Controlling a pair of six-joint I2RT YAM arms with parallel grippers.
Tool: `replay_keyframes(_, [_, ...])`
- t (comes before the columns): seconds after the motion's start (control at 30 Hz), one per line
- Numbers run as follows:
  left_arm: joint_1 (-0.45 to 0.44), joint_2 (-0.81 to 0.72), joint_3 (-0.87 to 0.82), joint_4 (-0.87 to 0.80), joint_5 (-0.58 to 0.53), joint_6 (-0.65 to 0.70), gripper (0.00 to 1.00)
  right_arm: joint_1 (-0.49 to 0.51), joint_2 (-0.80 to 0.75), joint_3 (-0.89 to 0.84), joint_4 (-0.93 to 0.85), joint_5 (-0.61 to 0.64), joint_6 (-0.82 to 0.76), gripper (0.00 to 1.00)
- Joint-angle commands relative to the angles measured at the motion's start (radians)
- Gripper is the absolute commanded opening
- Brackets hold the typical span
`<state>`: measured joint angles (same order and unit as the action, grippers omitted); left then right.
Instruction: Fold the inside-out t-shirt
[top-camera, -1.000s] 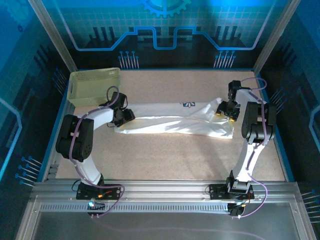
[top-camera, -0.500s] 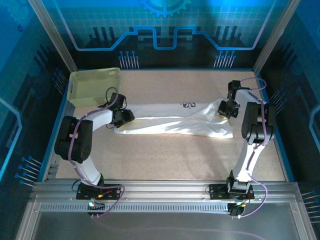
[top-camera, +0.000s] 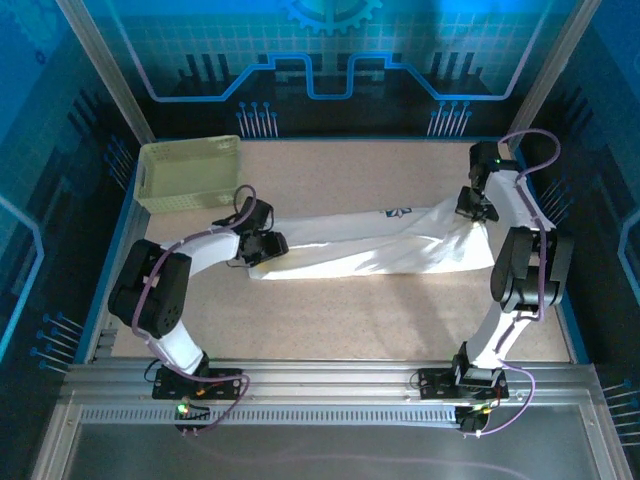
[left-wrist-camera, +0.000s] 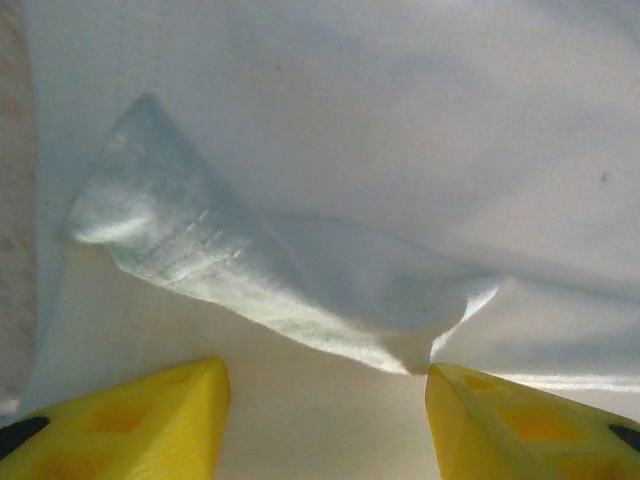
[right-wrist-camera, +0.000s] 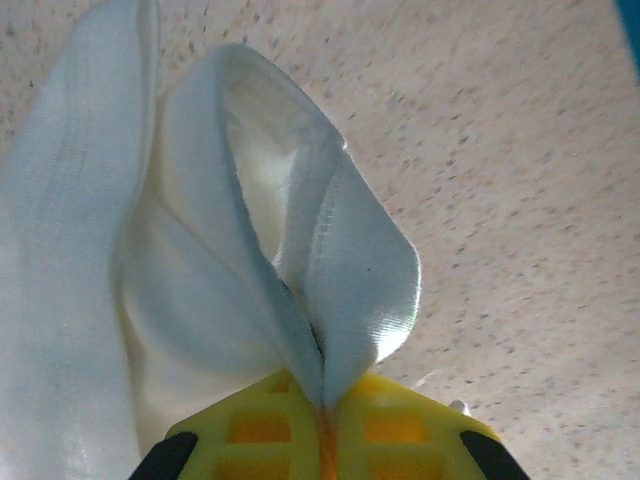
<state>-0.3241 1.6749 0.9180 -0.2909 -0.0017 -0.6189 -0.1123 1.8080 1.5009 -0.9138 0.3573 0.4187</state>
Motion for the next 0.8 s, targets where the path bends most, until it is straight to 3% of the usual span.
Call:
replay_keyframes(0.0, [-0.024, -0.056, -0.028, -0.094, -0.006, -0.03, 0.56, 0.01, -0.026, 0.045, -0.065, 0.153, -0.029, 0.0])
replay_keyframes(0.27, [-0.017, -0.167, 0.055, -0.197, -0.06, 0.034, 0.6, 0.099, -0.027, 0.142, -0.154, 0.284, -0.066, 0.0])
replay_keyframes(0.43, [-0.025, -0.075, 0.12, -0.173, 0.012, 0.051, 0.57, 0.169, -0.012, 0.243, -0.225, 0.345, -0.107, 0.0])
replay_keyframes(0.77, [-0.136, 0.119, 0.164, -0.118, 0.019, 0.014, 0.47, 0.407, 0.061, 0.398, -0.359, 0.375, -0.088, 0.0])
